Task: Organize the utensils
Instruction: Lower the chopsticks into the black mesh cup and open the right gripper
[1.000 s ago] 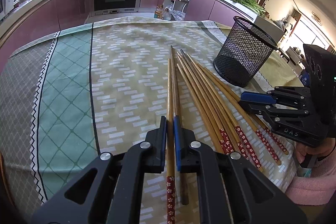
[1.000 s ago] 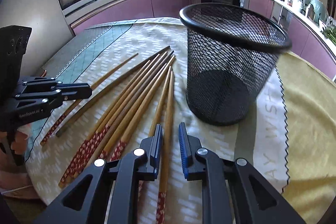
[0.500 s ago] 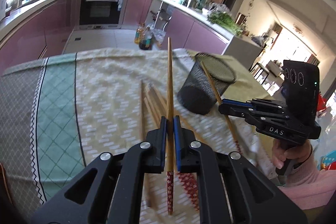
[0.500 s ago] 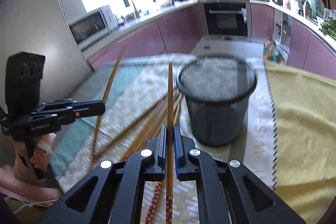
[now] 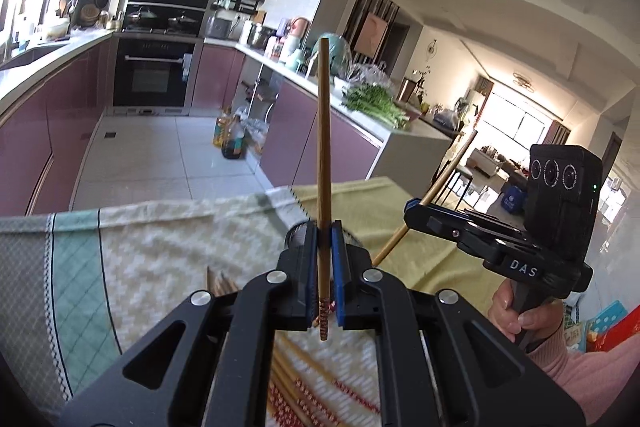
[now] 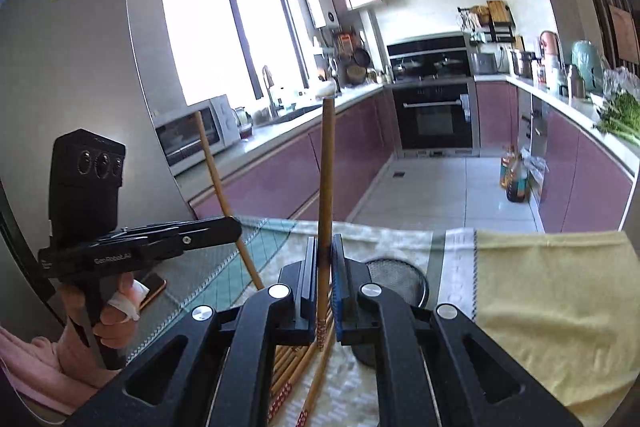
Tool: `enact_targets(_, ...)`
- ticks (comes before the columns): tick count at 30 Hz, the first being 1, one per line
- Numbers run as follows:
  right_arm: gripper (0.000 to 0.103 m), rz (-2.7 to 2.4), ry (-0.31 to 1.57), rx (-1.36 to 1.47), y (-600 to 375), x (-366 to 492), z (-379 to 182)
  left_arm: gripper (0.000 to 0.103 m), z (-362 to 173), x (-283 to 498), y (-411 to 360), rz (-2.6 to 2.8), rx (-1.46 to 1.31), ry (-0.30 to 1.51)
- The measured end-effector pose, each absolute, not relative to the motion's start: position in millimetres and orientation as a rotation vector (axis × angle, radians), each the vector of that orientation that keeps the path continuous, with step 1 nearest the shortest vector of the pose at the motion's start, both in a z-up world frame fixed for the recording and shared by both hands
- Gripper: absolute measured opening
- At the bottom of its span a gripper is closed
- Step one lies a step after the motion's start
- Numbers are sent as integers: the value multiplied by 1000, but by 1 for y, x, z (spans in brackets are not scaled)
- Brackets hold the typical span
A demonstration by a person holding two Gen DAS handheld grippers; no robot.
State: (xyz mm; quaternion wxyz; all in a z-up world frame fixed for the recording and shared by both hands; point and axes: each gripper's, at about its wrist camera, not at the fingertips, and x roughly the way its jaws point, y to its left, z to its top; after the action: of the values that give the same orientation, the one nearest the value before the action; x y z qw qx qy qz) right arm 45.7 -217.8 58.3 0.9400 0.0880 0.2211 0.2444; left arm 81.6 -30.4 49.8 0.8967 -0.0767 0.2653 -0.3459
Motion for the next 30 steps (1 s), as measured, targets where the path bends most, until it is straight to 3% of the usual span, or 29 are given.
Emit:
enact_targets(11, 5, 448, 343, 137, -245, 69, 97, 8, 95, 110, -62, -722, -146, 479)
enact_targets(24, 6, 461, 642, 96, -222, 121, 29, 8, 29, 137, -109, -720, 36, 700)
enact_targets(30, 6, 443, 694, 95, -213, 136, 21, 8, 13, 153, -113, -702, 59, 721)
